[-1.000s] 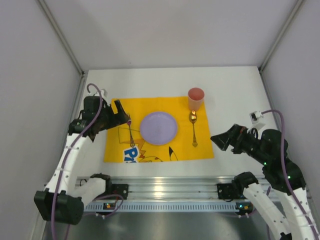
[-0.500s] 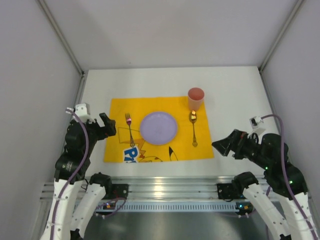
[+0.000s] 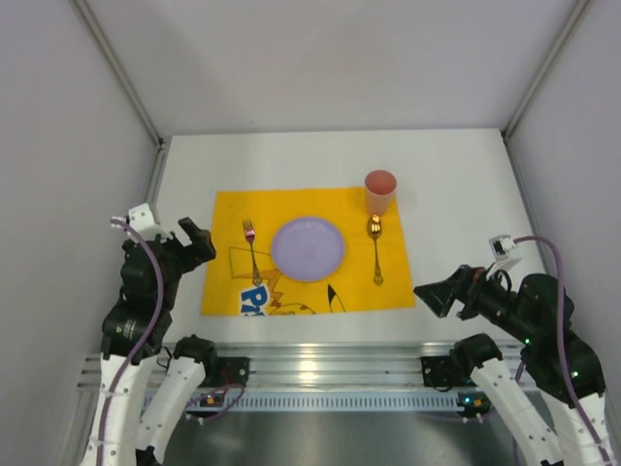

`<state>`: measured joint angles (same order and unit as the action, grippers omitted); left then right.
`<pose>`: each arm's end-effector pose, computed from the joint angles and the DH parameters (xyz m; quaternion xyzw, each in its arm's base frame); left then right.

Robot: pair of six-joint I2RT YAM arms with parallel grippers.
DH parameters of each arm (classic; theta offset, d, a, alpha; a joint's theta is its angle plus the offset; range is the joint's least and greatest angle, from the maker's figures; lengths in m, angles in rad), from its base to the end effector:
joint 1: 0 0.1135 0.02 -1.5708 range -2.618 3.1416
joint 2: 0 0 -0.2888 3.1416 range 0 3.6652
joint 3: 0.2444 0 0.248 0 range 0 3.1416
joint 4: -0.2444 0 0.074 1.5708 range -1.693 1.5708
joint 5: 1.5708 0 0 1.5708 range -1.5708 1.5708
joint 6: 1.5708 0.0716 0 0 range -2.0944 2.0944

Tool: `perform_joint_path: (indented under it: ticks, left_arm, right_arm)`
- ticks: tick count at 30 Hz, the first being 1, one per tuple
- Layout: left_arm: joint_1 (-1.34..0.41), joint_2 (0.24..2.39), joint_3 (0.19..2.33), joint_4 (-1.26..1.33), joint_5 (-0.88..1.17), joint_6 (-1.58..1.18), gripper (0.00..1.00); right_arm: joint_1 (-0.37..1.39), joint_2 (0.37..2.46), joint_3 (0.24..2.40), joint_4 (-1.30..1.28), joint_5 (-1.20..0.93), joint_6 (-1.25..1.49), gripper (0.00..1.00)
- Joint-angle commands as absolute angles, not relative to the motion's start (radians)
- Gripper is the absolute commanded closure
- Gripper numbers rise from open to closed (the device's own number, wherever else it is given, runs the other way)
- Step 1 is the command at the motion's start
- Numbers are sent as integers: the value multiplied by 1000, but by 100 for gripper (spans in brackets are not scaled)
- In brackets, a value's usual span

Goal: Set the dinner table for one person

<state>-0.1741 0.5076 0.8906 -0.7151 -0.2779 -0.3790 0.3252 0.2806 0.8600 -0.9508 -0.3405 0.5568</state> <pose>0.1053 0.0014 0.3529 -0.1624 0.7940 -0.0485 0.5839 0.0330 0.0363 0.3241 -0.0010 0.8192 0.3639 0.4433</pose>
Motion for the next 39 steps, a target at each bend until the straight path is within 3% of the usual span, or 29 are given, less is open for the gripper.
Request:
perform_joint_path:
  ticks: [1,19,31,39]
  left_arm:
    - [-176,494,914,-658,-253,-461,2]
    - [-176,545,971,-864,-347,-515,1]
    - [-176,592,913,-767,-310,-474,2]
    - [-176,607,832,-649,-419,-408,2]
  right_arm:
    - [328,235,893,-951,-269,543,0]
    - [328,334,764,-928,-310,560,0]
    - [344,529,822,-827,-267,506,0]
    - [345,591,814,-795,-289,532,0]
